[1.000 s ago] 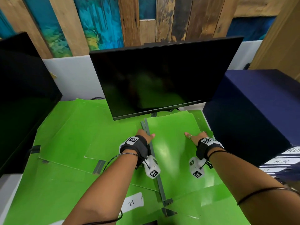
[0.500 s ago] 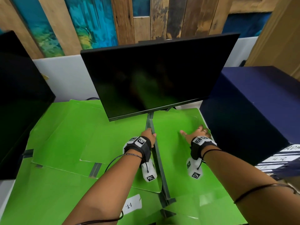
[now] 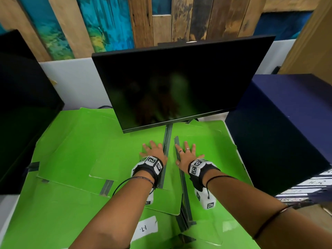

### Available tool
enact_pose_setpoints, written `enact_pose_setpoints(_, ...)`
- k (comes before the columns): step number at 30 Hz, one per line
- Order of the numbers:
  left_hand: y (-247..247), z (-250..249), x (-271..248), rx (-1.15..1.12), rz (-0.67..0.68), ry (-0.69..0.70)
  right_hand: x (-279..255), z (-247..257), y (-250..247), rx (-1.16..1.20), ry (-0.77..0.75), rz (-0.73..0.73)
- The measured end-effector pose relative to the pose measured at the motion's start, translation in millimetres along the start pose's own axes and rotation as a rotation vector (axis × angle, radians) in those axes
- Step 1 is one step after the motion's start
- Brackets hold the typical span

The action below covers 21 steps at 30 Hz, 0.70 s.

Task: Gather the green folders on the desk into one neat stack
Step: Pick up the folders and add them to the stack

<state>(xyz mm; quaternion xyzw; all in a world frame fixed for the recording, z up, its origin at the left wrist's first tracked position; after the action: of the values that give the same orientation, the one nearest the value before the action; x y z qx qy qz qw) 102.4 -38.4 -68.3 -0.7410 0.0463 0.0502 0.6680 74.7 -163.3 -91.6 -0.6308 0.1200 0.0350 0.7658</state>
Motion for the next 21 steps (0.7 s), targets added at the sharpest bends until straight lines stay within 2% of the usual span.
enact_pose_setpoints(4,11.0,-2.4,-2.8,0.056,0.073,0.003,3.6,-7.1,-6.3,0.025,0.046,-0.006)
enact_pose_setpoints(8,4.6,-3.2,-4.2,-0.054,0.112,-0.002,7.1,-10.9,-8.1,0.072,0.072,-0.016)
enact_pose_setpoints(16,-28.7,-5.0,-24.3,-0.305,0.088,0.192,11.3,-16.5,-5.8,0.154,0.071,-0.056)
enact_pose_setpoints(18,-32.6,-3.9,-28.8,-0.367,0.064,0.212,11.6,-17.5,-5.3,0.168,0.069,-0.052)
enact_pose_setpoints(21,-34.2,-0.5,-36.0,-0.391,0.105,0.234,9.5,-19.2,-4.1,0.184,0.063,-0.032)
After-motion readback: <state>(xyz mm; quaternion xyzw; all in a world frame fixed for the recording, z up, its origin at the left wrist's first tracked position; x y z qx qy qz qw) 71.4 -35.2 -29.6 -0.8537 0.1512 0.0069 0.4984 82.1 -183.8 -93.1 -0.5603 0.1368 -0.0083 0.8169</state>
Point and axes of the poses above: each hand's wrist, its own x-axis towards the middle knuckle, its own y-axis out of the palm, z = x × y, the point moved 8 cm from there along x, towards the middle knuckle, and after that the axes turned 15 degrees about -z, right-handed, at the moved point
